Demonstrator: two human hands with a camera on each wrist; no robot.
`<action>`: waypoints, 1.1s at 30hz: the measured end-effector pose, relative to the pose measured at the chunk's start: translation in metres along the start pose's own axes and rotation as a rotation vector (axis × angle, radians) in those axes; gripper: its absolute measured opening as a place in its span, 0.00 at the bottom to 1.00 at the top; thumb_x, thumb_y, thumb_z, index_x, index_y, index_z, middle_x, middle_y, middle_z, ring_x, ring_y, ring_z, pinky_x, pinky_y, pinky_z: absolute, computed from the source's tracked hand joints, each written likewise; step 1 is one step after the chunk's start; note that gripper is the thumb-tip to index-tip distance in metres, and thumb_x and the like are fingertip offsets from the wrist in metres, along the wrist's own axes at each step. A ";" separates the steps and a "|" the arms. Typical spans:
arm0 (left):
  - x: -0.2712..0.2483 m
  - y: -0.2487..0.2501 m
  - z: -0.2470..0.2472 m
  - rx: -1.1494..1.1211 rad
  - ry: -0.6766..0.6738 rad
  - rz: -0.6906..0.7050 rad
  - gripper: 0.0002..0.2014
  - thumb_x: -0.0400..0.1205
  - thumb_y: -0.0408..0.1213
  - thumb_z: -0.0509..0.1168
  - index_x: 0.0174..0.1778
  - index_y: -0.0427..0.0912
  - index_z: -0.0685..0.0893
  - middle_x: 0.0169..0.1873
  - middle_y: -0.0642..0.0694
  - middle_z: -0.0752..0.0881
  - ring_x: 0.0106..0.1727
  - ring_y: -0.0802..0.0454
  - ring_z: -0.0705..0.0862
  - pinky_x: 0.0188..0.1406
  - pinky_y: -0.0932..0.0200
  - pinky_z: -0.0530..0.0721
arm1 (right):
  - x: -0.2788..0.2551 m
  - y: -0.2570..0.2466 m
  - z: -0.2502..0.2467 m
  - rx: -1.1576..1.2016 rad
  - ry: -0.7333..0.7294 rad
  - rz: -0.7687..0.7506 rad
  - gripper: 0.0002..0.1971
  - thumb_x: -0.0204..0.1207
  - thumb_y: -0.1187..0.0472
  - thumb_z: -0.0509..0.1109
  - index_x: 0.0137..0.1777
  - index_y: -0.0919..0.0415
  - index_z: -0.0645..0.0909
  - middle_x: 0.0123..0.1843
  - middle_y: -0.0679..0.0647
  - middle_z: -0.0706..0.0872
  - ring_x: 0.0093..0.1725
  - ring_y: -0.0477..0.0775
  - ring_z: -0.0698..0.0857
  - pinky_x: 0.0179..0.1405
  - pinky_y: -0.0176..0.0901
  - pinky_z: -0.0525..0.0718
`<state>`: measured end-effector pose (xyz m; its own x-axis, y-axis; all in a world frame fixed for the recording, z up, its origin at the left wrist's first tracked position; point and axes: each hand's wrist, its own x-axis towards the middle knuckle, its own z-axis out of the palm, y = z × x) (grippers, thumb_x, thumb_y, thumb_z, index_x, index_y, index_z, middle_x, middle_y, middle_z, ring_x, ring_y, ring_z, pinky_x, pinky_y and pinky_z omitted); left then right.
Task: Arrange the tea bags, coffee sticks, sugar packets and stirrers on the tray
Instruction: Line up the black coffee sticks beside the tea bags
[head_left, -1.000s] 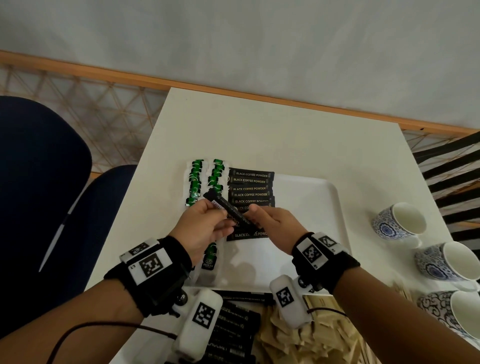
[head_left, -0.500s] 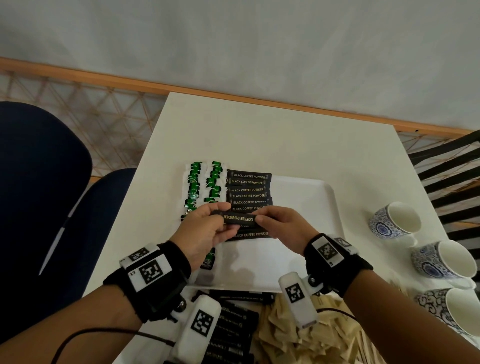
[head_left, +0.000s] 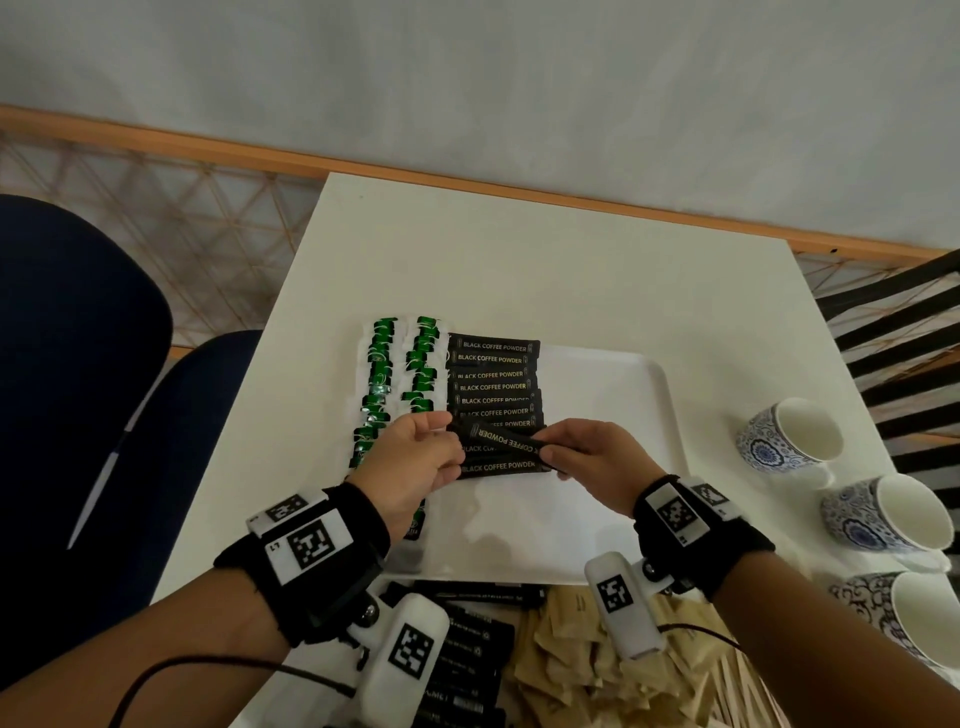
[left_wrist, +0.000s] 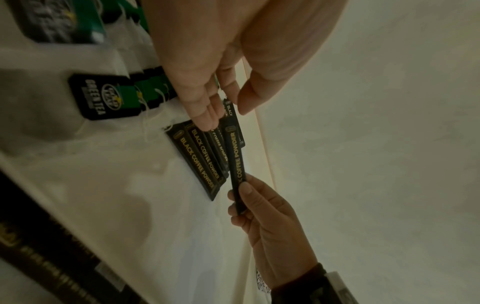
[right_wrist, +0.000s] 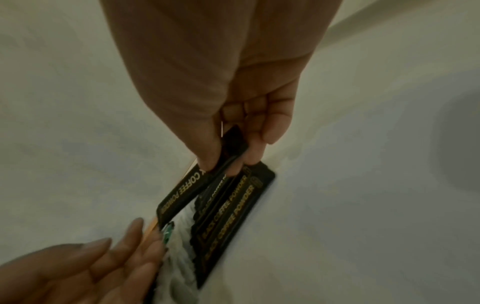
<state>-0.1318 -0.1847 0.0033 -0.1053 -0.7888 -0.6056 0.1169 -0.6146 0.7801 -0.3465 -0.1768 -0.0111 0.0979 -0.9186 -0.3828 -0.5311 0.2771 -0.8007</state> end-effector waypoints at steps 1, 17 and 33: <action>0.000 -0.001 0.003 -0.005 -0.005 -0.008 0.15 0.81 0.25 0.64 0.63 0.38 0.74 0.54 0.40 0.80 0.54 0.48 0.82 0.54 0.57 0.84 | -0.001 -0.002 0.004 0.103 0.004 0.003 0.07 0.78 0.68 0.68 0.48 0.55 0.85 0.36 0.48 0.88 0.32 0.43 0.81 0.36 0.32 0.78; -0.011 -0.002 0.012 0.653 -0.276 0.206 0.10 0.84 0.33 0.63 0.51 0.53 0.86 0.37 0.52 0.85 0.36 0.57 0.81 0.41 0.60 0.84 | -0.005 -0.026 0.011 0.224 -0.058 -0.127 0.07 0.73 0.64 0.74 0.47 0.52 0.88 0.37 0.44 0.89 0.39 0.42 0.86 0.44 0.35 0.83; 0.006 -0.011 0.032 1.217 -0.145 0.477 0.07 0.80 0.39 0.67 0.53 0.49 0.81 0.50 0.53 0.74 0.51 0.54 0.76 0.51 0.61 0.75 | 0.004 0.024 0.013 -0.186 0.174 0.079 0.03 0.72 0.53 0.75 0.44 0.44 0.85 0.43 0.47 0.86 0.41 0.43 0.84 0.43 0.36 0.82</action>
<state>-0.1655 -0.1827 -0.0039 -0.4147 -0.8689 -0.2703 -0.7793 0.1857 0.5985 -0.3482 -0.1702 -0.0377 -0.0875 -0.9352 -0.3432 -0.6786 0.3082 -0.6667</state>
